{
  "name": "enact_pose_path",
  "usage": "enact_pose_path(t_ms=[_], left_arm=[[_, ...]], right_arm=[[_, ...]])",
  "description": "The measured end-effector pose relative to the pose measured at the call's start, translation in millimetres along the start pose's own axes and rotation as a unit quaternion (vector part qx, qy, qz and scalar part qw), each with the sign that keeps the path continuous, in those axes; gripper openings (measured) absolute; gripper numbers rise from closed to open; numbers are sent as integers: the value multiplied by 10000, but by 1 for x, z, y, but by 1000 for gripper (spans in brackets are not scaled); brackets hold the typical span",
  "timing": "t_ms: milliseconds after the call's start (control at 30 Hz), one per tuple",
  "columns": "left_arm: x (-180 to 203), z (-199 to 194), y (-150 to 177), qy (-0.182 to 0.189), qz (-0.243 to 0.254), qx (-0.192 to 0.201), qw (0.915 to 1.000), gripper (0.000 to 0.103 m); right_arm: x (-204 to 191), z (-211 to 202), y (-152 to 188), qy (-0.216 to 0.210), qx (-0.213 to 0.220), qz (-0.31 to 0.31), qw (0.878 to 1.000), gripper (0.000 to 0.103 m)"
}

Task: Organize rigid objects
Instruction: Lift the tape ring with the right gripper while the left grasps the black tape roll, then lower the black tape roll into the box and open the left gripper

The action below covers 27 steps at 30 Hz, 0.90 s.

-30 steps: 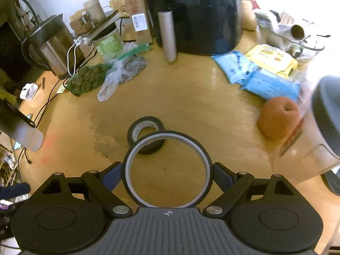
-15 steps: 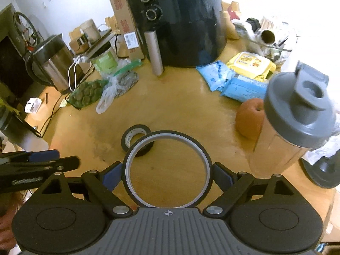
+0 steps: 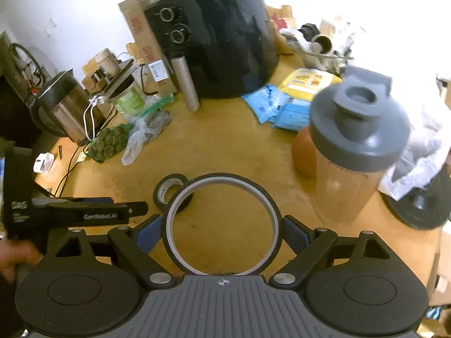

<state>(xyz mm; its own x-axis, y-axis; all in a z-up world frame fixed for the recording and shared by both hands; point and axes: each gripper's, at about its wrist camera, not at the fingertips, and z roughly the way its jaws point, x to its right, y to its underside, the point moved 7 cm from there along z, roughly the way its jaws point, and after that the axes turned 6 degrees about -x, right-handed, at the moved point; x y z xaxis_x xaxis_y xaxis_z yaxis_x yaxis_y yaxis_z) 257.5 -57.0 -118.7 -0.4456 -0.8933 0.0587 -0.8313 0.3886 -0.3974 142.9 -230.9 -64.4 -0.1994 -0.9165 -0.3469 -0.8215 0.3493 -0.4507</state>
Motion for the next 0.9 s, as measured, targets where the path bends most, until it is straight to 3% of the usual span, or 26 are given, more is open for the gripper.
enact_pose_path(t_ms=[600, 900], left_arm=[[13, 76, -23, -215, 263, -467, 9983, 76], [22, 91, -27, -274, 458, -372, 9979, 73]], right_arm=[[37, -27, 25, 421, -9, 371, 9984, 91], [48, -39, 34, 584, 13, 418, 9974, 91]])
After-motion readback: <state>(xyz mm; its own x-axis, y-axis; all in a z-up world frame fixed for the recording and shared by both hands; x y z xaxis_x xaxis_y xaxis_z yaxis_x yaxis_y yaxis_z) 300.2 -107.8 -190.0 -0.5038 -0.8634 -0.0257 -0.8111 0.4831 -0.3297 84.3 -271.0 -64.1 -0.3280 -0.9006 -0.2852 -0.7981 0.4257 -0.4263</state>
